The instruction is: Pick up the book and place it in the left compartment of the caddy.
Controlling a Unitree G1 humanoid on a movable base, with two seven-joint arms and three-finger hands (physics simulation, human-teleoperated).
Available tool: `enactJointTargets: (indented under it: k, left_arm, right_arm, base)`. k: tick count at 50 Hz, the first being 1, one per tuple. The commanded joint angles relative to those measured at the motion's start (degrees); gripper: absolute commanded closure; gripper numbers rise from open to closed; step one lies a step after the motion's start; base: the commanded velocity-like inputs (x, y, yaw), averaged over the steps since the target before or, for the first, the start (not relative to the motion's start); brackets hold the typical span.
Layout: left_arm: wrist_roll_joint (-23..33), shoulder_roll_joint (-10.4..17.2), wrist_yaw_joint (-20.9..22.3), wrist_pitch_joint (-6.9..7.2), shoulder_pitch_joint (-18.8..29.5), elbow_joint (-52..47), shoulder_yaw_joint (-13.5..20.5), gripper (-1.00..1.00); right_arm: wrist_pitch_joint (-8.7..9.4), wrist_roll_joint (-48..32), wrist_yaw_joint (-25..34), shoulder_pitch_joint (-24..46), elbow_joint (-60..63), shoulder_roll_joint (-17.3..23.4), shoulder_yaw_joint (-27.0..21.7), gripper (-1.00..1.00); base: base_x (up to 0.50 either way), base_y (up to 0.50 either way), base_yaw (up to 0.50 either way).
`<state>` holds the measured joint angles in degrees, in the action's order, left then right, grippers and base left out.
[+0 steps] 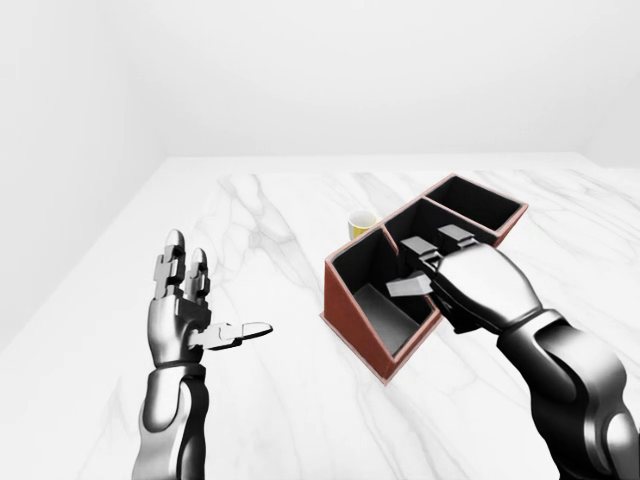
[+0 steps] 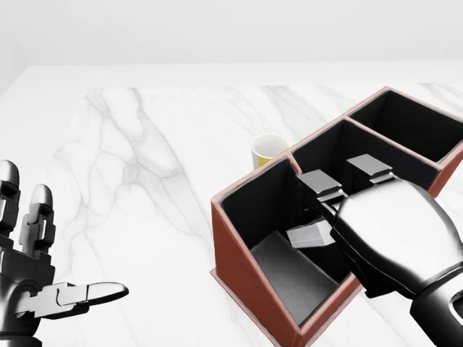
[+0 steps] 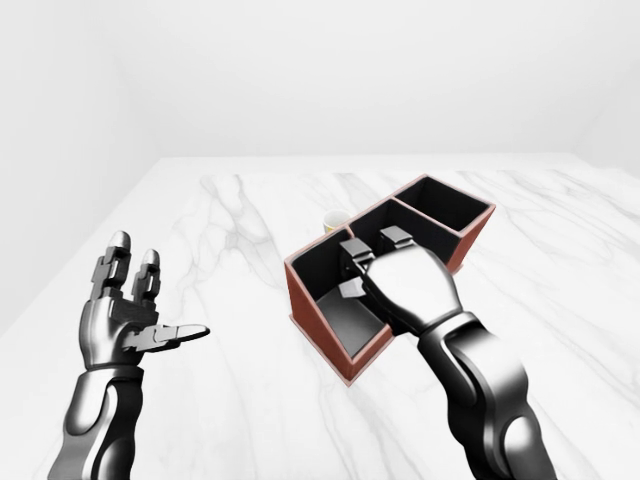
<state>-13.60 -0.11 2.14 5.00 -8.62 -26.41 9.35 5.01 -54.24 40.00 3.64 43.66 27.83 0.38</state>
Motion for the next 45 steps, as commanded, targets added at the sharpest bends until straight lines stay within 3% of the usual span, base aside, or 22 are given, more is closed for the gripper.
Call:
enactJointTargets:
  k: [1,11,21,45]
  left_arm:
    - [-0.2,-0.1,0.0,0.0,-0.2,-0.5,0.1,-1.0]
    - [-0.1,0.0,0.0,0.0,0.3,0.4,0.2,-1.0]
    - [0.1,0.0,0.0,0.0,0.0,0.1,0.0,-1.0]
    - [0.1,0.0,0.0,0.0,-0.2,-0.1,-0.1,-1.0]
  right_arm:
    - [-0.01,-1.7,0.0,0.4,1.4,0.4,1.1,1.0]
    - [-0.01,-2.4,0.0,0.5,1.5,-0.1,1.9,1.0]
    - [-0.01,-4.7,0.0,-0.5,-0.9,-4.4,0.7,1.0]
    - [-0.01,-8.1,0.0,-0.8,-3.0,-8.4,1.6,1.0]
  base:
    - [0.0,0.0,0.0]
    - [0.0,0.0,0.0]
    - [0.0,0.0,0.0]
    - [0.0,0.0,0.0]
